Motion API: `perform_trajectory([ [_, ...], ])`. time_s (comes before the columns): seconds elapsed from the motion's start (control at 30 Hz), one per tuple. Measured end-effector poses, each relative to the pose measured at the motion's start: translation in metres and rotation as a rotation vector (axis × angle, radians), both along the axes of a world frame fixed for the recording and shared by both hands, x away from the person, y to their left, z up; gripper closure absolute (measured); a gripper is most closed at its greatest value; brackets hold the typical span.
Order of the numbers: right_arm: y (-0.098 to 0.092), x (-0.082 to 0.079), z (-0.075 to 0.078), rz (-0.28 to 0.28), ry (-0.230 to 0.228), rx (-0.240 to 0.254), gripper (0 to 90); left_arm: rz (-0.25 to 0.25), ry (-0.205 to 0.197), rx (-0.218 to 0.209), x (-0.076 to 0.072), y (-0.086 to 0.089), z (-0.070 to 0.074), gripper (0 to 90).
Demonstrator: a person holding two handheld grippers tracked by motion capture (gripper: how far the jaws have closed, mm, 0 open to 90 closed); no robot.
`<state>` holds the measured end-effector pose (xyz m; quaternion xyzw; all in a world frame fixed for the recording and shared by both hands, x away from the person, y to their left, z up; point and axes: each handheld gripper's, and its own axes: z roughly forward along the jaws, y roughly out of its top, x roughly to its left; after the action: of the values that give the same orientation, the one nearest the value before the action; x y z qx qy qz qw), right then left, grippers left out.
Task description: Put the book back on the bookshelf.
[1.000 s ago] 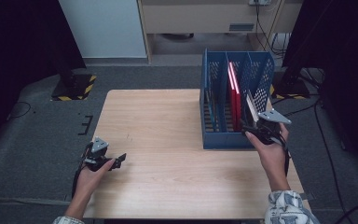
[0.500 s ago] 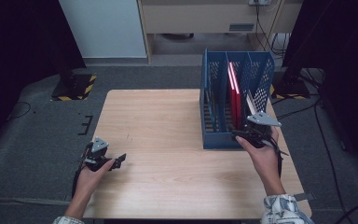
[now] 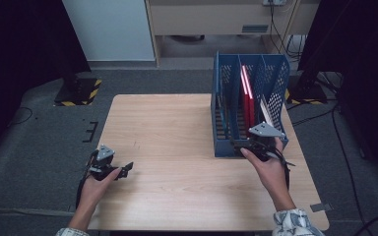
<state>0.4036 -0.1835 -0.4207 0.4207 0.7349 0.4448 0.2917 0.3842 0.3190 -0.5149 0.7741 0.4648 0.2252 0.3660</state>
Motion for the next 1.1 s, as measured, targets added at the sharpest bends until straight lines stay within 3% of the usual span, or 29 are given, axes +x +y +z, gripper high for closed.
perform_trajectory([
  [0.73,0.021,-0.01,-0.014,0.071,0.039,-0.018,9.3,-0.001,0.001,0.002,0.0,0.0,0.0,4.4],
  [1.1,0.042,-0.027,-0.03,0.151,0.08,-0.03,9.3,-0.003,0.002,0.011,-0.001,-0.001,-0.001,4.4],
])
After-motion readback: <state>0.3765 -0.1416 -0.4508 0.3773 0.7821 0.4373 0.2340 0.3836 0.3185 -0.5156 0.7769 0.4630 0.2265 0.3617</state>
